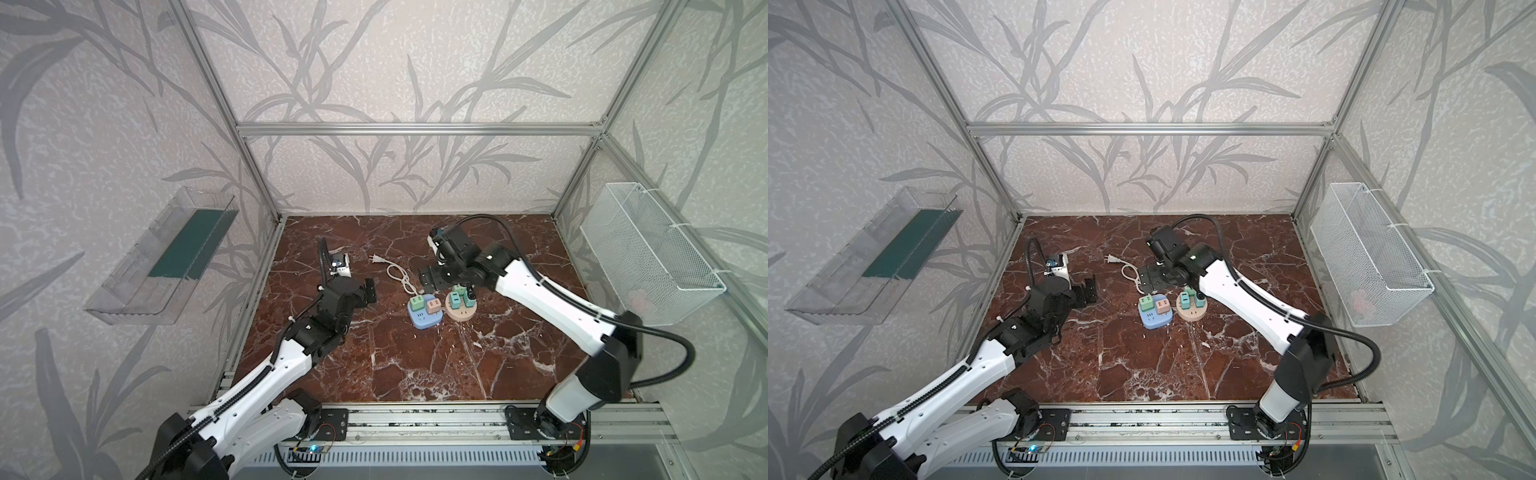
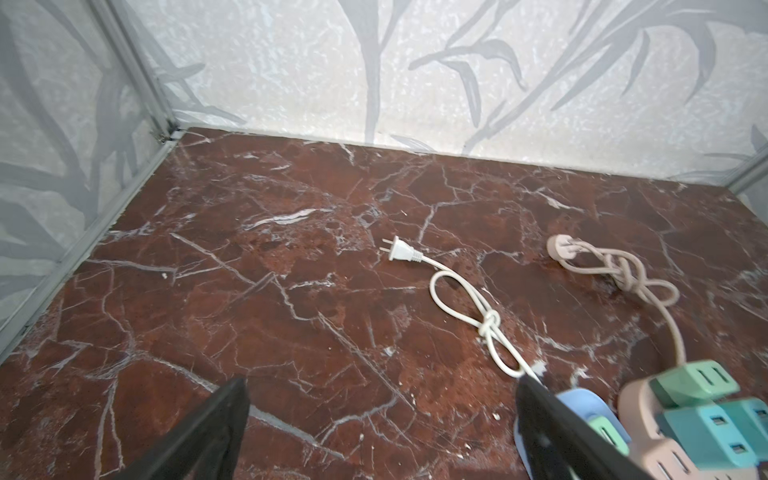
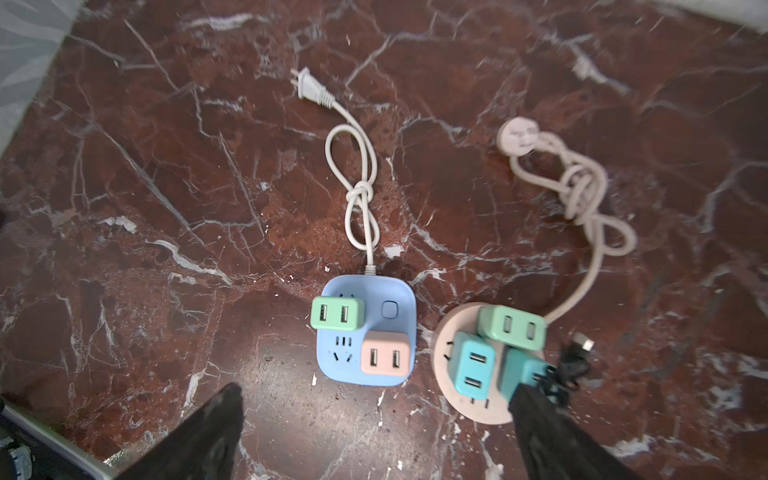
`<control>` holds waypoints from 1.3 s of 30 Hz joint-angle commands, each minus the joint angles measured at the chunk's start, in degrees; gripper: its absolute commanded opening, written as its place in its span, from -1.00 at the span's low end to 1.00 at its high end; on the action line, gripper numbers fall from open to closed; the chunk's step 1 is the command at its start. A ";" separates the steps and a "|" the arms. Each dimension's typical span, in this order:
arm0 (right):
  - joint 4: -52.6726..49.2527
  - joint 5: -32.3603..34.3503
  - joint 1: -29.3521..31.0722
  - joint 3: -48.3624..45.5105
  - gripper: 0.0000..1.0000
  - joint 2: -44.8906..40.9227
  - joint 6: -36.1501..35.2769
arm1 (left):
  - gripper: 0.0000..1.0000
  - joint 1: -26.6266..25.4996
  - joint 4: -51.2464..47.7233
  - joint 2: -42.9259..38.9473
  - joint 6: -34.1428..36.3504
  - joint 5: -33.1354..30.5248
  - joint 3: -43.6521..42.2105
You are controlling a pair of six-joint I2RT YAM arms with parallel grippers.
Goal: Insert the plug
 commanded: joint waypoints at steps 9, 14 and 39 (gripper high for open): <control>7.03 11.31 -4.65 -16.60 0.98 -11.92 -3.37 | 0.98 7.38 41.61 9.01 32.49 -26.71 -8.48; 17.35 12.84 -4.59 -25.71 0.98 -16.16 -2.66 | 0.98 14.36 56.78 20.92 31.18 -20.11 -15.35; 69.98 30.13 -14.82 -51.84 0.99 -17.66 -31.82 | 0.98 23.35 80.37 40.35 23.27 1.93 -22.02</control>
